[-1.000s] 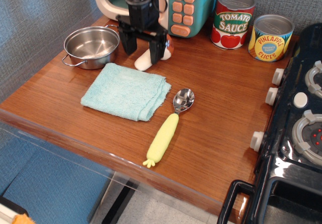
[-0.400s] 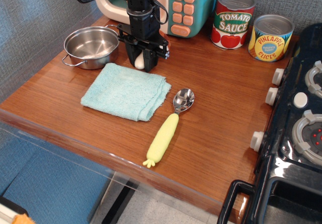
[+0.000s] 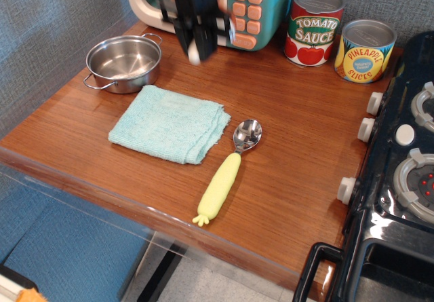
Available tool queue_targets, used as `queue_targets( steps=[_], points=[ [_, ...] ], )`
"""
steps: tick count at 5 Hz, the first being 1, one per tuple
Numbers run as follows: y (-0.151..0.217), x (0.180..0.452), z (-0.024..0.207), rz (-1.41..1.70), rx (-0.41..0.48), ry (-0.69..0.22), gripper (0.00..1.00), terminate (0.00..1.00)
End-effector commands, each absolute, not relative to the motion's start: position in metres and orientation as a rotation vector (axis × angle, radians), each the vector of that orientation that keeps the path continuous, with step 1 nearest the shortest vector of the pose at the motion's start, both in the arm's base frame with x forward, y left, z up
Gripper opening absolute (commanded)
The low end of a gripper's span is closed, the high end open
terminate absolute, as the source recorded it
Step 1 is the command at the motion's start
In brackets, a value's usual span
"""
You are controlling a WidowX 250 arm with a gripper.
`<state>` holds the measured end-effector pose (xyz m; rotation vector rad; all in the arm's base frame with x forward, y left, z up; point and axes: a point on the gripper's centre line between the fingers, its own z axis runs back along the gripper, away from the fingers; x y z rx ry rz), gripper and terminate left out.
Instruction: Place the mushroom into the metal pot.
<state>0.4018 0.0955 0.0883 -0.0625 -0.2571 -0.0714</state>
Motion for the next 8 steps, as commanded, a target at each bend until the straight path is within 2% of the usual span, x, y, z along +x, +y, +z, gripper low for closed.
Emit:
queue_targets(
  steps=[1,2,3,4,6,7,8],
  points=[
    [0.184,0.378,0.147,0.201,0.054,-0.333,0.0,0.0],
    [0.216,0.367,0.125,0.217,0.065,-0.257,0.0,0.0],
    [0.22,0.349,0.106,0.2,0.072,-0.193,0.0,0.0],
    [0.214,0.344,0.099,0.177,0.054,-0.181,1.0,0.0],
    [0.208,0.35,0.098,0.15,0.033,-0.194,1.0,0.0],
    [0.203,0.354,0.108,0.138,0.025,-0.223,1.0,0.0],
    [0.187,0.354,0.135,0.084,0.052,-0.272,1.0,0.0]
  ],
)
